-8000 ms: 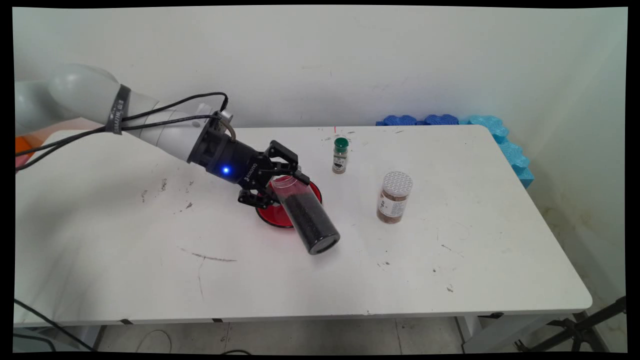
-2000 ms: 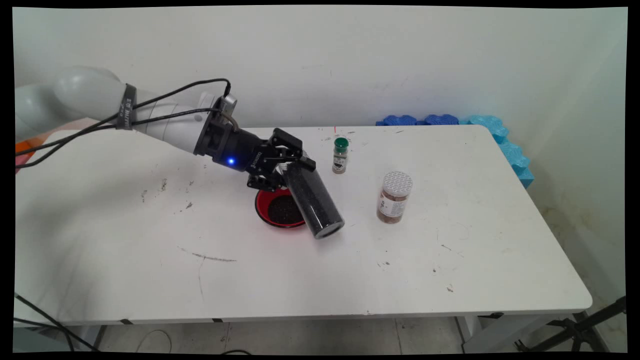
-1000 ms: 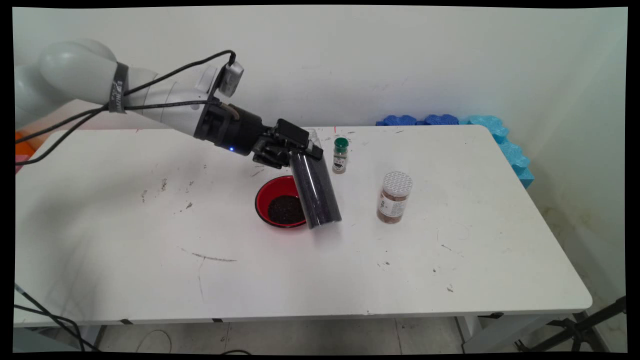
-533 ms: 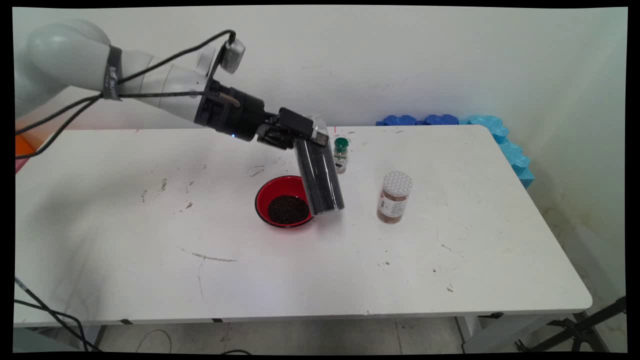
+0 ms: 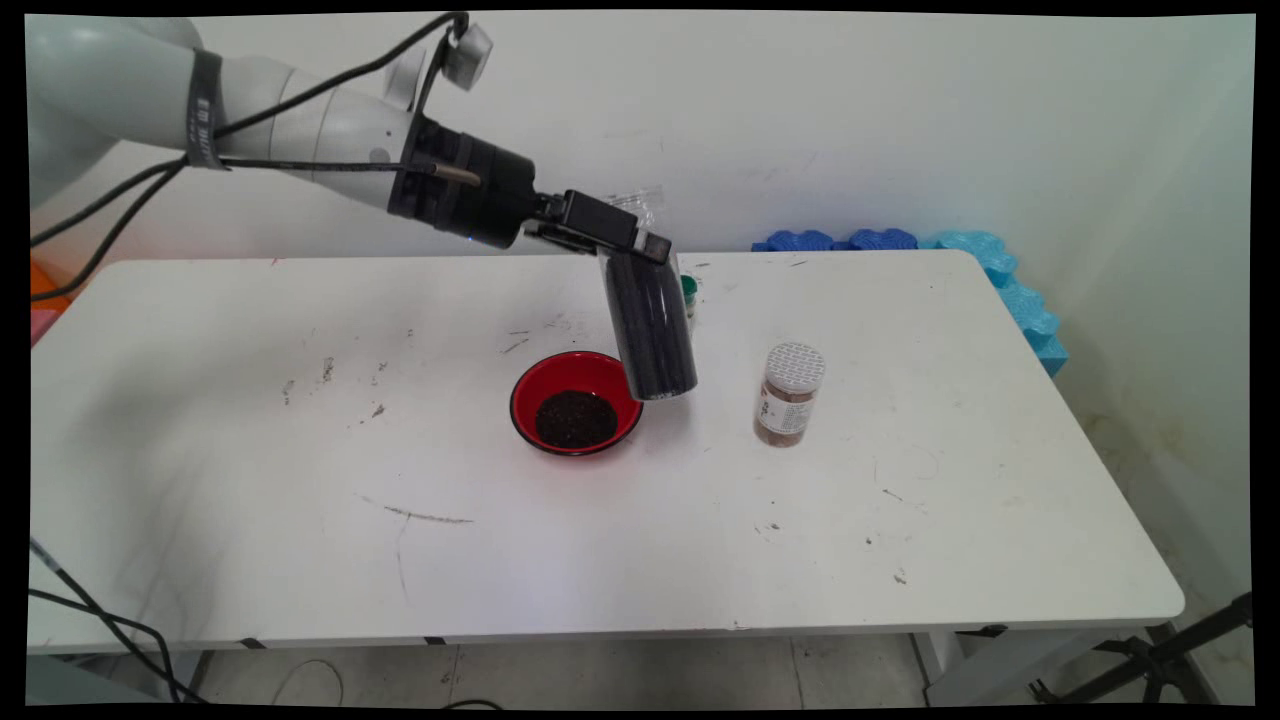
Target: Pour the black seasoning powder in the red bowl
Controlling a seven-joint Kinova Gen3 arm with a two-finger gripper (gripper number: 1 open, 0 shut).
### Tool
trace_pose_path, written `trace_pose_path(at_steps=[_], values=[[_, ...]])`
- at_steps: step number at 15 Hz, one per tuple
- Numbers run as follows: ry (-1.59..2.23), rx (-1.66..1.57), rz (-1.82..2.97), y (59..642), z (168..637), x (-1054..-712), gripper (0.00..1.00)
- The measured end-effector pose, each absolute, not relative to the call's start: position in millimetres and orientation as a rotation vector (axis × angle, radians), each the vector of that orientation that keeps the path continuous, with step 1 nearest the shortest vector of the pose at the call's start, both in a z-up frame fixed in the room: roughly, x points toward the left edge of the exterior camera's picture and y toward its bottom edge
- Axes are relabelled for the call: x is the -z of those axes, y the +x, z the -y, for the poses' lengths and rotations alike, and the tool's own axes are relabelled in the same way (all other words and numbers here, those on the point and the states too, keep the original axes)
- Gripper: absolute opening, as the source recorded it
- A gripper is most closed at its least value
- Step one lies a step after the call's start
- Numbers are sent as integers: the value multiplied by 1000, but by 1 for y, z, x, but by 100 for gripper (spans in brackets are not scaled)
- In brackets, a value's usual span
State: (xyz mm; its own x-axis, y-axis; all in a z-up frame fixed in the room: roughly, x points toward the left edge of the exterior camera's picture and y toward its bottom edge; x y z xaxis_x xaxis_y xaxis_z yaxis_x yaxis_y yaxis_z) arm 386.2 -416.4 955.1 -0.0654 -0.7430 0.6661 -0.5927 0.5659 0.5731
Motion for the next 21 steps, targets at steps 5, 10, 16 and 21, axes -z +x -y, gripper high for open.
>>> trace_pose_path(at_steps=[5, 10, 16, 21], values=[[918, 47, 1820, 375, 408, -973, 0], [778, -54, 1885, 369, 397, -979, 0], [649, -154, 1932, 363, 387, -983, 0], [570, -203, 1954, 360, 380, -982, 0]])
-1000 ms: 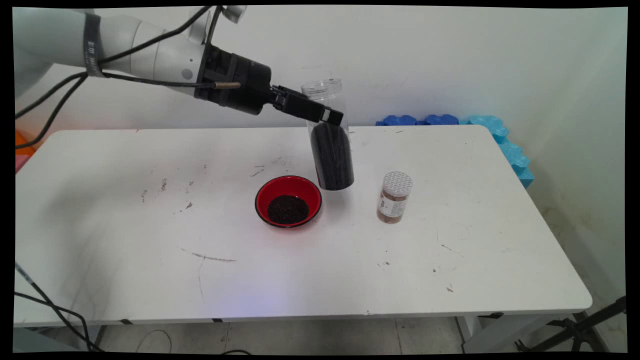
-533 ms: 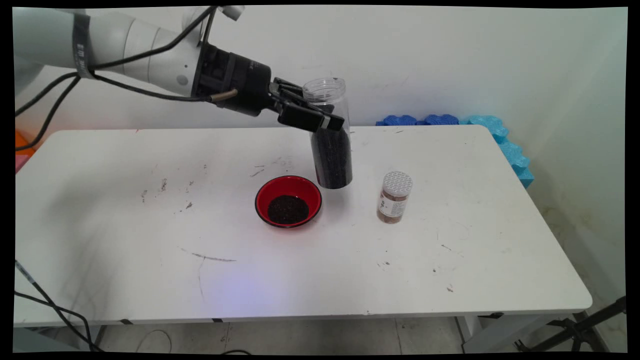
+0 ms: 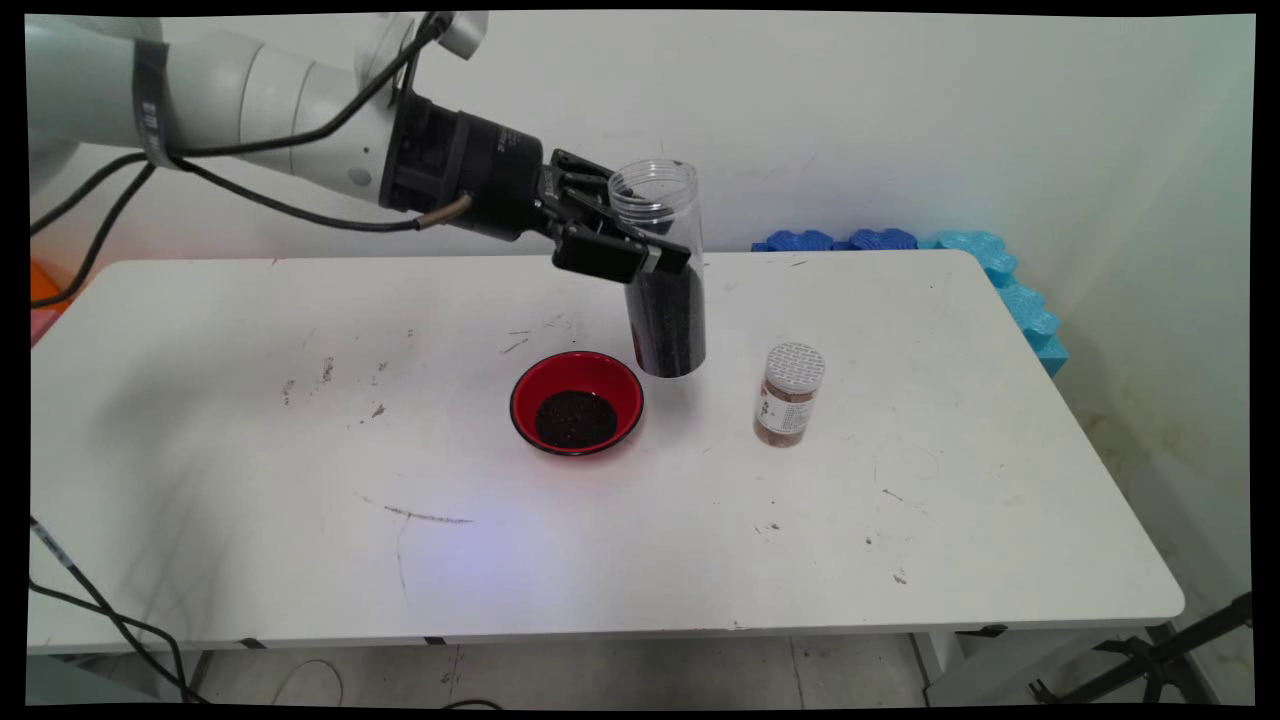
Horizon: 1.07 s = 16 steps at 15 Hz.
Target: Pour the black seasoning powder in the red bowl, then place the picked object on the table
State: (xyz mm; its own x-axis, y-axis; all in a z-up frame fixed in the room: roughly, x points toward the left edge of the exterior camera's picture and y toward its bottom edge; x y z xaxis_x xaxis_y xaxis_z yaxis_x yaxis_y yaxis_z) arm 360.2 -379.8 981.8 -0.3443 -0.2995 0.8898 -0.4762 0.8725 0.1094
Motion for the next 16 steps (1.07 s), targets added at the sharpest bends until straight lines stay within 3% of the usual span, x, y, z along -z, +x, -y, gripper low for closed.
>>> trace_pose_path(at_steps=[8, 16], values=[[492, -252, 1969, 353, 375, -968, 0], [466, -247, 2006, 340, 365, -921, 0]])
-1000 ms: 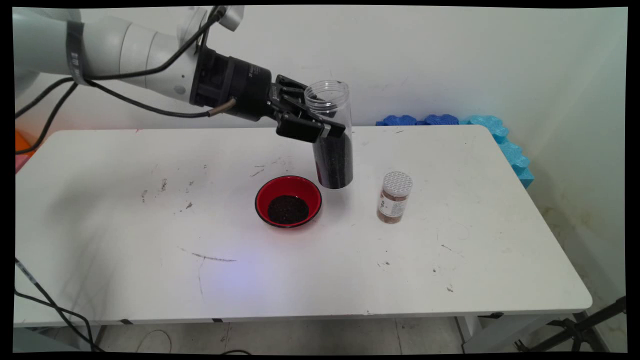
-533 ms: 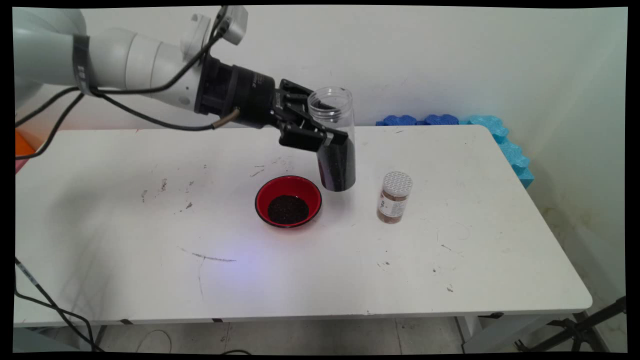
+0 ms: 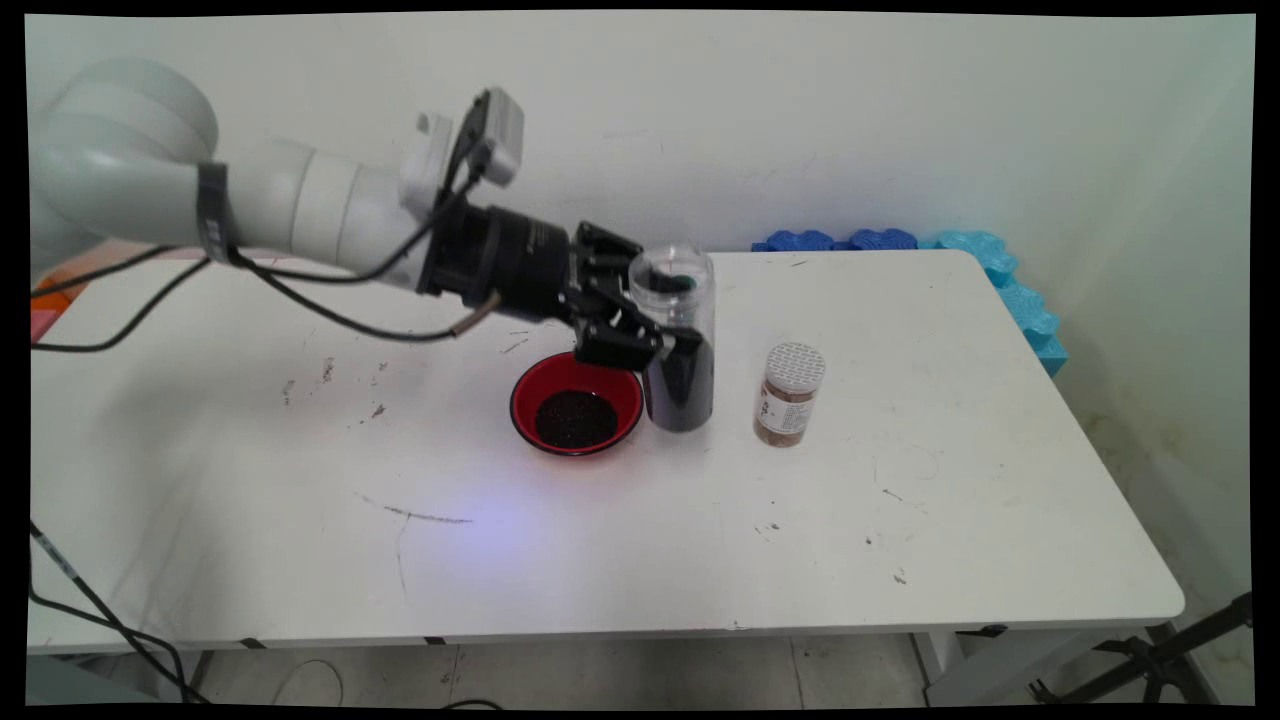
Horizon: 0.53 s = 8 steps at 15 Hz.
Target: Place the picked object on the table
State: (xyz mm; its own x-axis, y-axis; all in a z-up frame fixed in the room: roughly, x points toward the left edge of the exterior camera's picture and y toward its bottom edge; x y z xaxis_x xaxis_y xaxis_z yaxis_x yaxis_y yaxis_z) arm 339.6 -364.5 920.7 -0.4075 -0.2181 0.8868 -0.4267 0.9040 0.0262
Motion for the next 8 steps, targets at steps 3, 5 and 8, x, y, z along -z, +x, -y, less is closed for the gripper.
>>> trace_pose_path(at_steps=[3, 5, 8], values=[[475, -238, 2019, 334, 362, -899, 0], [477, -234, 2027, 330, 361, -885, 0], [476, -231, 2039, 325, 361, -868, 0]])
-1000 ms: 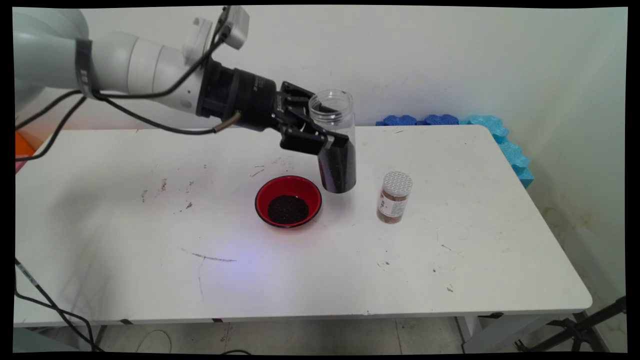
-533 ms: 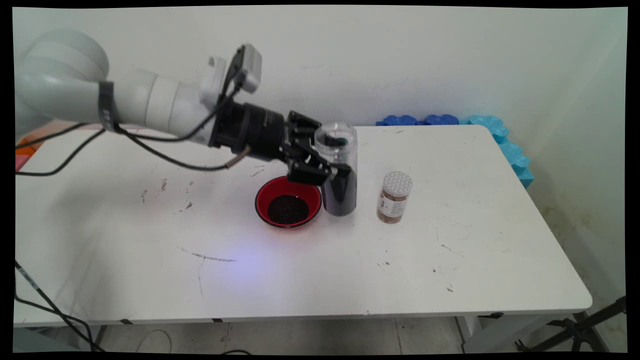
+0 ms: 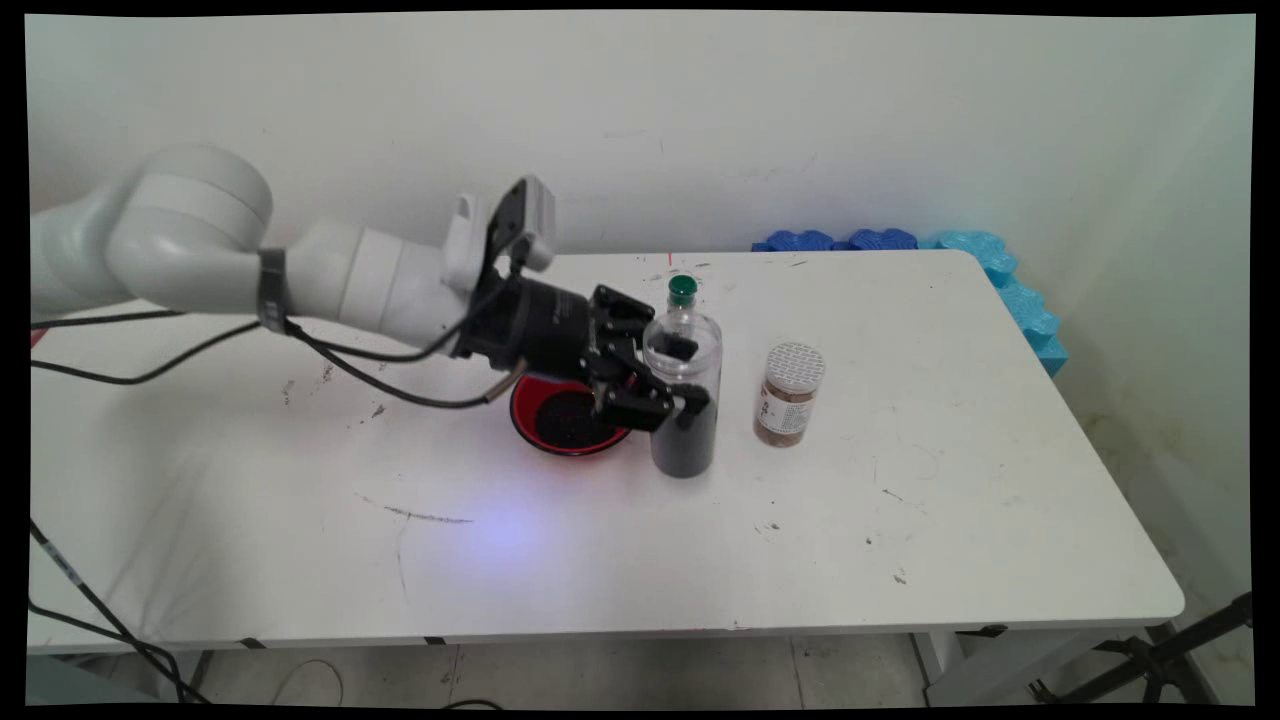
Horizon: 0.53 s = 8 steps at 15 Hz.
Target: Place the picked object on the table
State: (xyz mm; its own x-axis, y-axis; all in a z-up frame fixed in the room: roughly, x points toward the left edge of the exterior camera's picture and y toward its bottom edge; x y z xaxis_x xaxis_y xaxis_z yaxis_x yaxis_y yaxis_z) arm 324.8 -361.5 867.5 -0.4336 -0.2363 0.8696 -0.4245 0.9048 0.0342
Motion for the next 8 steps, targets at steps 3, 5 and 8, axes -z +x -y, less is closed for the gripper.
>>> trace_pose_path(at_steps=[3, 5, 8], values=[[481, -226, 2049, 320, 363, -853, 0], [494, -219, 2055, 316, 365, -842, 0], [514, -208, 2060, 311, 369, -830, 0]])
